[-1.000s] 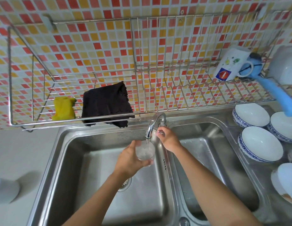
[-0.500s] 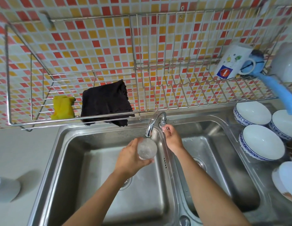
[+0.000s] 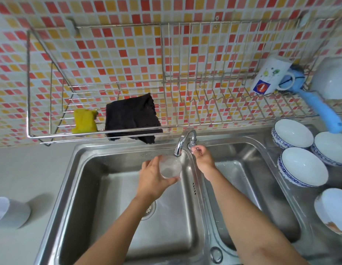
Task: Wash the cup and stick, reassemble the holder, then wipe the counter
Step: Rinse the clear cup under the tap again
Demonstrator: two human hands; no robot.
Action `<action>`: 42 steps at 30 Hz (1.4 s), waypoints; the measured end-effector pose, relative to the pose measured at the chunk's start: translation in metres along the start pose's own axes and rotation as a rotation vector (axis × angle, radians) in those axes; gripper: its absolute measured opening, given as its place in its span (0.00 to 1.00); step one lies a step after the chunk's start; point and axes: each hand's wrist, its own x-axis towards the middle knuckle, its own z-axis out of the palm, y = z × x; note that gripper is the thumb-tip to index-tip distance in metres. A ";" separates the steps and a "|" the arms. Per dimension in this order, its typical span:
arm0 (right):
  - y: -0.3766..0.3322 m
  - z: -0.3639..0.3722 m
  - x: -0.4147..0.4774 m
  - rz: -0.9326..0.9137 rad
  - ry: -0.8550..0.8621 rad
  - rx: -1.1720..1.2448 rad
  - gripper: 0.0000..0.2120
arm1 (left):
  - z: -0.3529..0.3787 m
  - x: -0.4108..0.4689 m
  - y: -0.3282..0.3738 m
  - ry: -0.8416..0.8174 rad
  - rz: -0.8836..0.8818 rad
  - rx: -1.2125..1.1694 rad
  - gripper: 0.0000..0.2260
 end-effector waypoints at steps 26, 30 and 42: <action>0.085 0.147 -0.273 -0.163 -0.120 -0.847 0.22 | -0.094 -0.131 -0.161 -0.110 -0.006 0.249 0.34; 0.083 0.150 -0.276 -0.166 -0.085 -0.930 0.19 | -0.087 -0.136 -0.178 -0.198 0.095 0.548 0.35; 0.095 0.156 -0.273 -0.173 -0.056 -0.955 0.18 | -0.076 -0.126 -0.191 -0.269 0.515 1.117 0.34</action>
